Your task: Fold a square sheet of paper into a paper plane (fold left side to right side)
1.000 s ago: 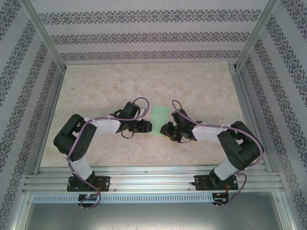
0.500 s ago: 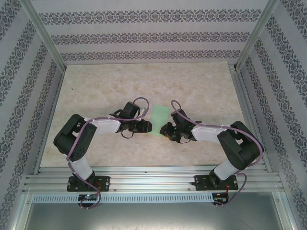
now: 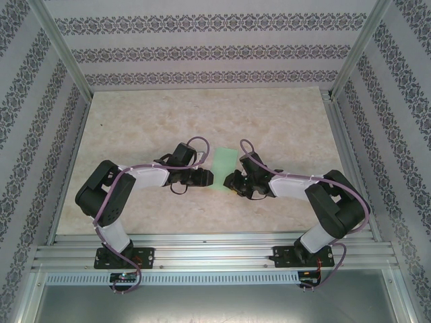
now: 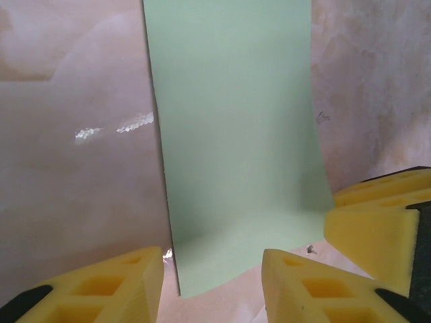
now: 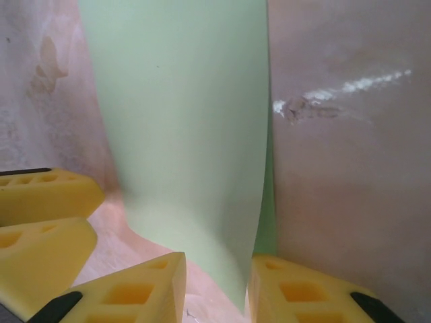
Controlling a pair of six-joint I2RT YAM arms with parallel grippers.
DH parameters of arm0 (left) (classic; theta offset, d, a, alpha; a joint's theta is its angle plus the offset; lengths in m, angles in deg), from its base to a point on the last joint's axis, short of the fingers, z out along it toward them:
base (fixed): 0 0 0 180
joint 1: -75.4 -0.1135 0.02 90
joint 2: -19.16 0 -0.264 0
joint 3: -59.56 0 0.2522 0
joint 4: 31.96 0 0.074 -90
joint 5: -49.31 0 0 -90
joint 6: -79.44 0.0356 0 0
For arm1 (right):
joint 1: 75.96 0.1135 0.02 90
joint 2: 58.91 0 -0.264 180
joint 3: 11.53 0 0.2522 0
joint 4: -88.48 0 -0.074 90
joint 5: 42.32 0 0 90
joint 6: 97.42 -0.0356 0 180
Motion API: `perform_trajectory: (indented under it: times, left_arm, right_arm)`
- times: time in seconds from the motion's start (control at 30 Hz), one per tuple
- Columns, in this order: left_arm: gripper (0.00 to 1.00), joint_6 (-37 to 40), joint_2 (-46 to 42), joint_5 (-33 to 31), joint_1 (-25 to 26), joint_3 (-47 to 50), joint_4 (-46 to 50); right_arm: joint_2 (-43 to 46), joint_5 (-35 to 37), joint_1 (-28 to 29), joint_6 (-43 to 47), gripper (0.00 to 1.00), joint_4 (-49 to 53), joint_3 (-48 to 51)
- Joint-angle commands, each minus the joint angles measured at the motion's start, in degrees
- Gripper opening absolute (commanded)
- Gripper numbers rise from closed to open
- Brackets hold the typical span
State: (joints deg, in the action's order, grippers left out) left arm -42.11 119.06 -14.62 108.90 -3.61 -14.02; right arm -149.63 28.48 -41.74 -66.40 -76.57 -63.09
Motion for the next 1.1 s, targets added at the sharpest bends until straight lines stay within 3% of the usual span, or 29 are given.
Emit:
perform_trajectory:
  times: [0.0, 0.6, 0.77, 1.07]
  left_arm:
    - [0.44, 1.58, -1.02, -0.54, 0.21, 0.20, 0.40]
    - [0.44, 4.04, -5.25, -1.84, 0.18, 1.87, -0.14]
    - [0.44, 8.54, -10.59, -2.51, 0.67, 3.93, -1.51]
    - [0.49, 18.19, -16.11, -6.57, 6.97, 5.37, -2.52]
  right_arm:
    - [-1.41, 0.31, -1.37, 0.69, 0.30, -2.20, -2.04]
    - [-5.52, -3.00, -4.72, 0.79, 0.30, -4.70, -5.57]
    - [-6.26, -4.58, -5.69, 1.39, 0.30, -3.91, -7.19]
    - [-7.19, -6.22, -8.23, 4.52, 0.30, 1.50, -11.68]
